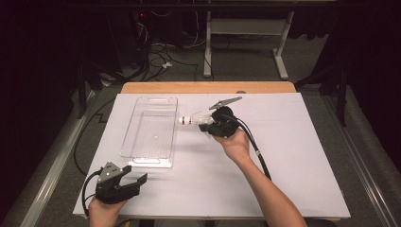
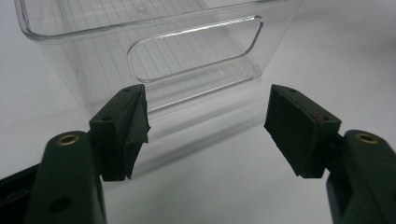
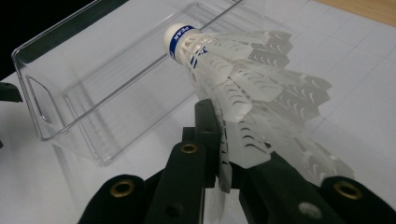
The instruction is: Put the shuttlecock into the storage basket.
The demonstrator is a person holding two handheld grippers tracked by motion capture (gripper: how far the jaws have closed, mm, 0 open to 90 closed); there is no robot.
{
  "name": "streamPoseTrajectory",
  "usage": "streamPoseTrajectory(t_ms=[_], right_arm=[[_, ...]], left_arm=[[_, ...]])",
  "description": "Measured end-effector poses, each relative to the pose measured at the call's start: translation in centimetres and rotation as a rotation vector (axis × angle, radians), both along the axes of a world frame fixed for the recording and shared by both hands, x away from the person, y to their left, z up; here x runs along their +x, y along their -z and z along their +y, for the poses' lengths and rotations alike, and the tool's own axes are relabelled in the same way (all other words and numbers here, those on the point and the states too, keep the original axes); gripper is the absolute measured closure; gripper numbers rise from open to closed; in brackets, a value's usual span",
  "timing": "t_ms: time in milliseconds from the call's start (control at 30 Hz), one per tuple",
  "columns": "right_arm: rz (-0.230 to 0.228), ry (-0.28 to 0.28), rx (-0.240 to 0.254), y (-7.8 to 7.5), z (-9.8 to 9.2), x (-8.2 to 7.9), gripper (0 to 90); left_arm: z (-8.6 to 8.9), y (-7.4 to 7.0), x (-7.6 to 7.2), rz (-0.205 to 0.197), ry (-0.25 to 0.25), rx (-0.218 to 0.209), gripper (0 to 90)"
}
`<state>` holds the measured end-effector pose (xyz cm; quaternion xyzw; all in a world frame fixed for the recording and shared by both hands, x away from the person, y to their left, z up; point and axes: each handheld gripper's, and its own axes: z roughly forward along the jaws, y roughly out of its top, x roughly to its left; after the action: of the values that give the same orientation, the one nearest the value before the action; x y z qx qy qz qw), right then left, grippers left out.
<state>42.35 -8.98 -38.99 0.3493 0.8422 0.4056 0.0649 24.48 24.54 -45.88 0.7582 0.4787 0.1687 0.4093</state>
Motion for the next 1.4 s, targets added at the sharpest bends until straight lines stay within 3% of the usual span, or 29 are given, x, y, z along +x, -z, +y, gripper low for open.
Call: streamPoseTrajectory(t_ms=[833,1400], right_arm=[[-0.001,-0.034,-0.004,-1.4,3.9,1.7,89.2],[0.011,-0.045,-0.002,-1.6,5.9,3.0,89.2]], left_arm=[[0.6,0.1,0.2,-0.002,-0.013,-0.01,31.7],[0.6,0.1,0.2,-0.003,-0.006,-0.01,31.9]])
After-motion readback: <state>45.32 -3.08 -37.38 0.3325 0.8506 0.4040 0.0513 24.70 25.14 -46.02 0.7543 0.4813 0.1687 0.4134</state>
